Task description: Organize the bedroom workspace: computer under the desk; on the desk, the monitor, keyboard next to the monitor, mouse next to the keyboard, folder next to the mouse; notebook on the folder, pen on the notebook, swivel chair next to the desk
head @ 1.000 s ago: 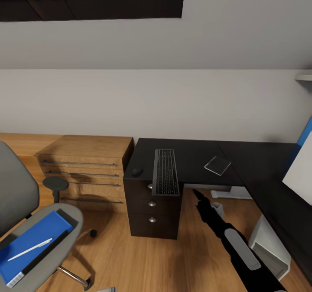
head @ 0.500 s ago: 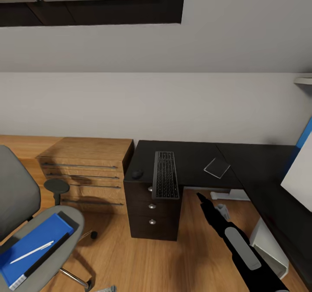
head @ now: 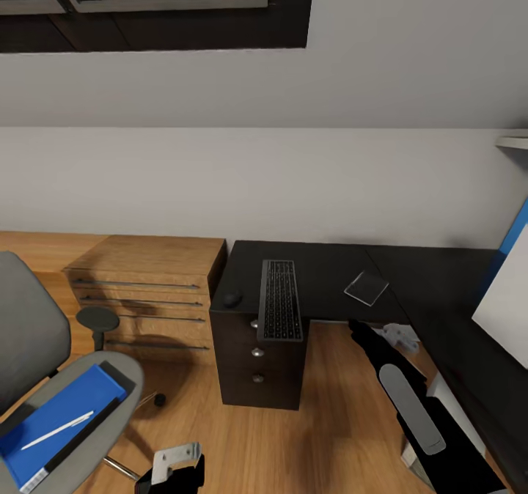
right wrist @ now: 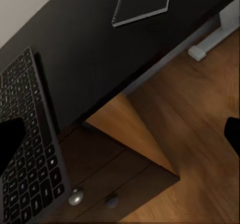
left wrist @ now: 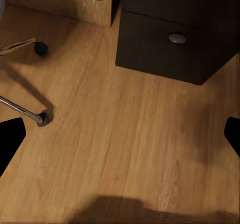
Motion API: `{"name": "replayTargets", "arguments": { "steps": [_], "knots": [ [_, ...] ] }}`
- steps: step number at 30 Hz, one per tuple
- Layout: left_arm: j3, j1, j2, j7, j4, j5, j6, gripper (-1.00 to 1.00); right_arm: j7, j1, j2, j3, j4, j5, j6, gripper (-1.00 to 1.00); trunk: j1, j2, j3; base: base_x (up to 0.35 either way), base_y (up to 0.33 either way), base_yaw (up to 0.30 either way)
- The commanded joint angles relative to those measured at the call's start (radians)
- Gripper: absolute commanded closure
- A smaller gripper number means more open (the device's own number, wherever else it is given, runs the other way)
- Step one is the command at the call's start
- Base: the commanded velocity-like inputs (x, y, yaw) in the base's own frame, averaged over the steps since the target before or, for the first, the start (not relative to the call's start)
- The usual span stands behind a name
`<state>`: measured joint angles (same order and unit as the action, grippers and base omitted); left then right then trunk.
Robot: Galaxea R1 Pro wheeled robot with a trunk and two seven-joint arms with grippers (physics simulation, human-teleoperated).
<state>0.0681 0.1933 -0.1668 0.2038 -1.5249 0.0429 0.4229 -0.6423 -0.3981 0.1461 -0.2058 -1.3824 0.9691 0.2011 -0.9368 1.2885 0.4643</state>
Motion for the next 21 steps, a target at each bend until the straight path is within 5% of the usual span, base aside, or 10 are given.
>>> {"name": "replayTargets", "arguments": {
  "steps": [1, 6, 9, 15, 21],
  "knots": [
    [0.003, 0.000, -0.002, 0.007, -0.016, 0.005, 0.025, -1.00, -0.015, -0.001, 0.001, -0.003, -0.007, -0.003, 0.017, -1.00, 0.004, -0.007, -0.002, 0.000, 0.000, 0.000],
    [0.006, -0.006, -0.006, 0.009, -0.062, 0.006, 0.084, -1.00, -0.038, -0.001, 0.000, -0.005, -0.021, -0.020, 0.052, -1.00, 0.023, -0.042, -0.018, 0.000, 0.000, 0.000],
    [0.007, -0.100, -0.008, 0.012, -0.082, 0.009, 0.165, -1.00, -0.051, -0.001, 0.001, -0.006, -0.027, -0.029, 0.071, -1.00, 0.035, -0.063, -0.027, 0.000, 0.000, 0.000],
    [0.007, -0.203, -0.008, 0.015, -0.082, 0.010, 0.347, -1.00, -0.054, -0.001, 0.005, -0.006, -0.027, -0.048, 0.102, -1.00, 0.058, -0.105, -0.046, 0.000, 0.000, 0.000],
    [0.006, -0.304, -0.008, 0.014, -0.086, 0.010, 0.509, -1.00, -0.056, -0.003, 0.002, -0.007, -0.018, -0.171, 0.198, -1.00, 0.081, -0.147, -0.065, 0.000, 0.000, 0.000]
  ]
}}
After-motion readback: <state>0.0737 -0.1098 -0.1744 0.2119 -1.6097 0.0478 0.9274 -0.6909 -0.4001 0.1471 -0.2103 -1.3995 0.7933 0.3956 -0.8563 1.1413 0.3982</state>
